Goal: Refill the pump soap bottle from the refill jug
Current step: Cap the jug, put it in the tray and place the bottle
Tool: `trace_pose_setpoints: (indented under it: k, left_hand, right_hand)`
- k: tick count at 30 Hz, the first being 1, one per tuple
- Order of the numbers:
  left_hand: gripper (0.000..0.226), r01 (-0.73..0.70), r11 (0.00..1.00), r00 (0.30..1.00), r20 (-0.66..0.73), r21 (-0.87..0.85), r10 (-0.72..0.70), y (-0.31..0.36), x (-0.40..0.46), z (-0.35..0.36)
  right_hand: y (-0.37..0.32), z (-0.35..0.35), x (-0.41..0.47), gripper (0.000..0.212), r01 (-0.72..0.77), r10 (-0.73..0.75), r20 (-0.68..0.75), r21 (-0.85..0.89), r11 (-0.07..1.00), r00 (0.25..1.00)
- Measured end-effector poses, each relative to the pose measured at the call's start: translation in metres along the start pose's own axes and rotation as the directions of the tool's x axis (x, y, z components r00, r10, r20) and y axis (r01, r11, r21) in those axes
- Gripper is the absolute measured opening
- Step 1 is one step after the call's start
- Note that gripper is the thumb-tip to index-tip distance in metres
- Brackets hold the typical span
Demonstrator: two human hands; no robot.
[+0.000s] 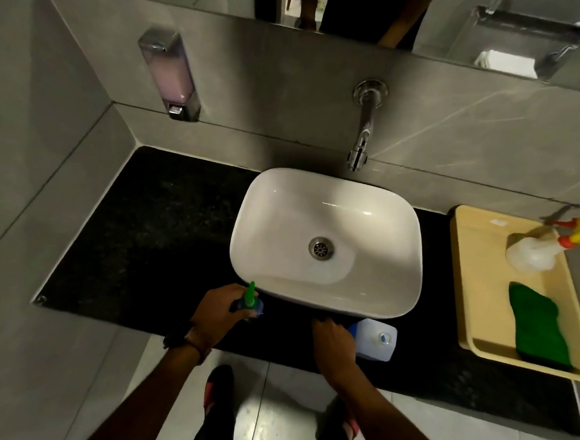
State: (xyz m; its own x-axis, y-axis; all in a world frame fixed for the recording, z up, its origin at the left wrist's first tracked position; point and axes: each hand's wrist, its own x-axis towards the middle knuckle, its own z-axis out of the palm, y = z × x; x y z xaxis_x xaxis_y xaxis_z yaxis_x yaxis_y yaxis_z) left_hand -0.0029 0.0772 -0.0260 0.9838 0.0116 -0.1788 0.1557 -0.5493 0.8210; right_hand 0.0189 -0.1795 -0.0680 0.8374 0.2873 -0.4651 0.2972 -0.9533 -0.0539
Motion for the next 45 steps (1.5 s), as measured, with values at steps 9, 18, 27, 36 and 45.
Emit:
trace_pose_setpoints:
  k: [9,18,27,36,45]
  left_hand:
    - [0.062,0.072,0.997,0.995,-0.072,-0.021,-0.074,-0.024,-0.020,0.015]
    - [0.034,0.197,0.953,0.974,0.060,0.230,-0.216,-0.037,-0.086,0.093]
    - [0.042,-0.177,0.863,0.970,0.233,0.473,0.072,0.020,-0.001,0.178]
    - [0.020,-0.167,0.804,0.950,0.312,0.571,-0.025,0.032,0.023,0.190]
    - [0.020,-0.142,0.990,0.990,0.026,0.011,0.142,0.104,-0.014,0.122]
  right_hand:
    - [0.003,0.018,-0.034,0.036,0.049,-0.015,-0.243,0.138,0.989,0.970]
    - [0.077,0.075,-0.085,0.004,-0.138,0.180,-0.054,0.437,0.889,0.982]
    - [0.139,0.062,-0.079,0.096,-0.106,0.414,-0.092,0.896,0.432,0.906]
    - [0.128,0.037,-0.065,0.081,0.033,0.334,-0.189,0.906,0.423,0.923]
    - [0.121,0.009,-0.078,0.075,0.111,0.331,-0.304,0.863,0.493,0.894]
